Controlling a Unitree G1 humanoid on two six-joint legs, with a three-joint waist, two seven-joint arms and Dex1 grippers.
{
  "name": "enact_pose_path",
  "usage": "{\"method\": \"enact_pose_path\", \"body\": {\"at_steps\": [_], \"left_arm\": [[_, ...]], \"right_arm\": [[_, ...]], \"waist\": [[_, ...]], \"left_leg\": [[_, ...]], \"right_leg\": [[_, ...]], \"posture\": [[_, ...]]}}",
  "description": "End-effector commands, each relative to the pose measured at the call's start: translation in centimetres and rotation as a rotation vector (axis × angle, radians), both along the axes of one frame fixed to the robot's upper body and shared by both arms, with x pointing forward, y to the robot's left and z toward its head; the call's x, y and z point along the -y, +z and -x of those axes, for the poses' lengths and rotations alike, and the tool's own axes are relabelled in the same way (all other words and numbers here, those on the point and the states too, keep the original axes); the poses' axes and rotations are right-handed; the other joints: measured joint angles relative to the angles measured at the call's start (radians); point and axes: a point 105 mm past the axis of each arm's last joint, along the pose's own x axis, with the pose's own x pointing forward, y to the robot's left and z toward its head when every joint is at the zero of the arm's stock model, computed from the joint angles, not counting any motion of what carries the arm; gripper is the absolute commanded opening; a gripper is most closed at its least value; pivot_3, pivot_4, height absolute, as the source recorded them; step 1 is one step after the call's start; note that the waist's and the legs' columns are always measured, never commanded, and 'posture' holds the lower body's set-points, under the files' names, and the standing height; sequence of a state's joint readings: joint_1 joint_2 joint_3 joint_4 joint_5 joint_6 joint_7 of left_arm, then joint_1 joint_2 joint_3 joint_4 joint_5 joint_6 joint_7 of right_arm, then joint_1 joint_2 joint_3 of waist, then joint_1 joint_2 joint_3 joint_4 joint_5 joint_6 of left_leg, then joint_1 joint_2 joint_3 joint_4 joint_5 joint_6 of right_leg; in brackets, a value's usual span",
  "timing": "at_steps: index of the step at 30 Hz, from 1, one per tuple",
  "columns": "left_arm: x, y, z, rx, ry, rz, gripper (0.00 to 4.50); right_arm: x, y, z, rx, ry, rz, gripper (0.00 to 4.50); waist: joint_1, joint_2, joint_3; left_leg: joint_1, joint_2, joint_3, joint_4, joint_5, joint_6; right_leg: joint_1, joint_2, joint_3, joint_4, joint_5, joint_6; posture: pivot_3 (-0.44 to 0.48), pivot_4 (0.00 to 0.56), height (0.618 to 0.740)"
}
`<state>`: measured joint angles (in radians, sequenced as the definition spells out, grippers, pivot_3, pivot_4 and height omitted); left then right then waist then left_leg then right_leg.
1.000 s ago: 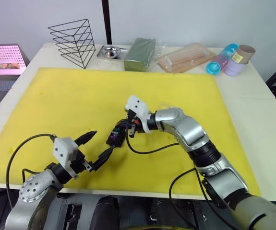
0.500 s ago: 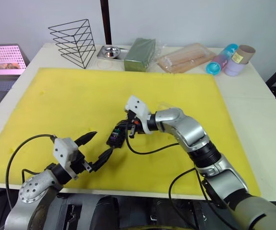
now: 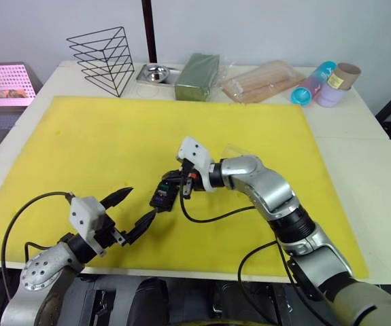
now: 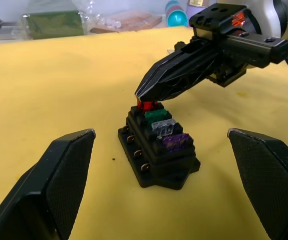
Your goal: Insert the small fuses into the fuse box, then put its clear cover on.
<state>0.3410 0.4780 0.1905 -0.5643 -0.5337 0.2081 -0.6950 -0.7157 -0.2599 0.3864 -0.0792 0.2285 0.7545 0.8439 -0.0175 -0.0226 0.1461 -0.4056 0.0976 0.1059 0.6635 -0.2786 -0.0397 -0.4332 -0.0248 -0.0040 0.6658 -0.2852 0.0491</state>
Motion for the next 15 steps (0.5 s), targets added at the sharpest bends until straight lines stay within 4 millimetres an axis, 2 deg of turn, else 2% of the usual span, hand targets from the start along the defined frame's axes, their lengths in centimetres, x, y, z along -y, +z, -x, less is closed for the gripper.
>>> {"method": "enact_pose_path", "body": {"at_steps": [1,4,6,8,11,15], "left_arm": [[-0.2,1.4,0.3,0.053,-0.022,-0.010,4.50],[-0.6,1.7,0.2,0.059,-0.029,-0.022,4.50],[-1.4,2.8,0.0,0.065,-0.029,-0.008,4.50],[-2.0,3.4,0.0,0.065,-0.043,-0.020,4.50],[-4.0,4.5,-0.6,0.066,-0.032,-0.057,4.50],[-8.0,5.6,-2.2,0.073,0.057,-0.109,4.50]], "right_arm": [[0.0,2.9,0.5,0.068,0.035,-0.071,0.03],[0.3,4.5,0.8,0.098,0.041,-0.103,0.03],[1.5,6.5,0.7,0.148,0.026,-0.144,0.03],[2.6,7.5,0.4,0.181,0.003,-0.160,0.03],[5.7,8.4,-0.3,0.243,-0.073,-0.148,0.59],[12.2,7.4,-0.9,0.275,-0.217,-0.072,1.94]], "waist": [[0.000,0.000,0.000],[0.000,0.000,0.000],[0.003,0.000,0.000],[0.003,0.000,0.000],[0.005,0.000,0.000],[0.010,0.000,0.001]], "left_leg": [[0.000,0.000,0.000,0.000,0.000,0.000],[0.000,0.000,0.000,0.000,0.000,0.000],[0.000,0.000,0.000,0.000,0.000,0.000],[-0.001,0.000,0.000,0.000,0.000,0.000],[-0.001,0.000,0.000,0.000,0.000,0.000],[-0.001,-0.001,0.000,0.000,0.000,0.000]], "right_leg": [[0.000,0.000,0.000,0.000,0.000,0.000],[0.000,0.000,0.000,0.000,0.000,0.000],[0.000,0.000,0.000,0.000,0.000,0.000],[-0.001,0.000,-0.001,0.000,0.000,0.000],[-0.001,0.000,-0.001,0.000,0.000,0.000],[0.000,-0.001,-0.001,-0.001,0.000,0.000]], "posture": [[0.000,0.150,0.740],[0.000,0.150,0.740],[0.000,0.150,0.740],[0.000,0.150,0.740],[0.000,0.150,0.740],[0.000,0.150,0.740]]}}
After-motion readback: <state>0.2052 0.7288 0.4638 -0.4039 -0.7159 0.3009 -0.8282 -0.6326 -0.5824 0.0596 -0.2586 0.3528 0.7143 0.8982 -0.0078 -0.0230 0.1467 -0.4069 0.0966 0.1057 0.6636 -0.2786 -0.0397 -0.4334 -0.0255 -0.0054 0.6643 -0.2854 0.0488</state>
